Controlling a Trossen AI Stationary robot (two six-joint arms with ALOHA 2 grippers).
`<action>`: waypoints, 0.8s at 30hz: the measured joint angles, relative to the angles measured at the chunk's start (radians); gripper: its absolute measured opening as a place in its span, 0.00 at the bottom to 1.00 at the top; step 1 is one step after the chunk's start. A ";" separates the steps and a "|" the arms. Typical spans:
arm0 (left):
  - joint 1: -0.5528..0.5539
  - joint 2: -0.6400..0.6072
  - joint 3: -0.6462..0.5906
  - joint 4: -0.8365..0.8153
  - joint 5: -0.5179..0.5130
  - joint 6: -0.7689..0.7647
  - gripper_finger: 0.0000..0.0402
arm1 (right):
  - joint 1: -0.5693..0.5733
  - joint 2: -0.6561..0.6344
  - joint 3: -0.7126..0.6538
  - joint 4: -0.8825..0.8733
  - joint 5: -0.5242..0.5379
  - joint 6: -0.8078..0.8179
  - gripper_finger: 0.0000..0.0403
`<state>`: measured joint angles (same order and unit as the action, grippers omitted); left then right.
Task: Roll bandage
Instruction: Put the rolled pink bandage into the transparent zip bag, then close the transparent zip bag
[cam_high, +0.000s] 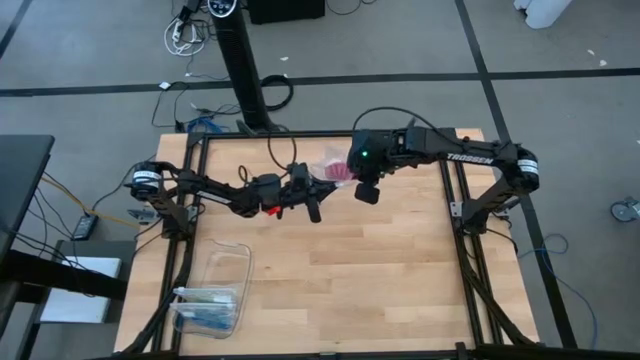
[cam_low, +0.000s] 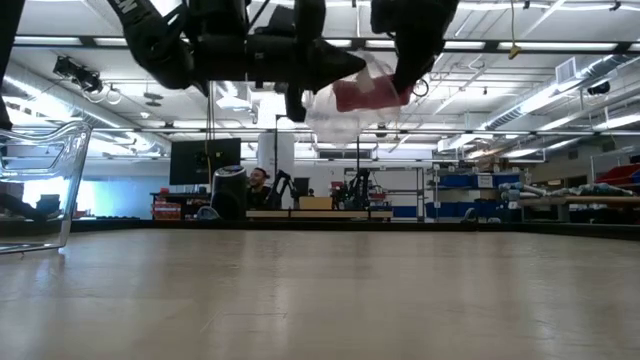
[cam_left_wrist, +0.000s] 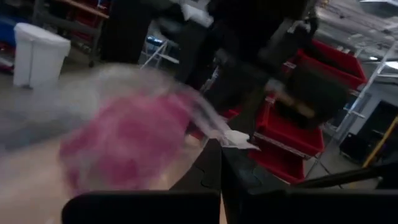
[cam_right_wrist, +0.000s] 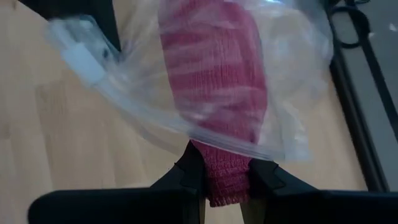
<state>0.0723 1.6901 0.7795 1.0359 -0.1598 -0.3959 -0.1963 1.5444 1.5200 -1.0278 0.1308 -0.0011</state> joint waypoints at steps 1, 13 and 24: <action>-0.001 0.000 0.010 -0.002 0.005 0.008 0.00 | 0.000 0.008 0.000 0.000 -0.010 -0.012 0.14; -0.002 0.000 0.027 0.043 0.054 0.018 0.00 | 0.020 0.018 -0.010 0.111 -0.048 -0.198 0.19; 0.026 -0.003 0.019 0.082 0.076 -0.006 0.00 | 0.064 -0.117 -0.018 0.042 -0.041 -0.128 0.54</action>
<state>0.0980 1.6871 0.7982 1.1183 -0.0833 -0.4015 -0.1319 1.4270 1.5017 -0.9857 0.0894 -0.1292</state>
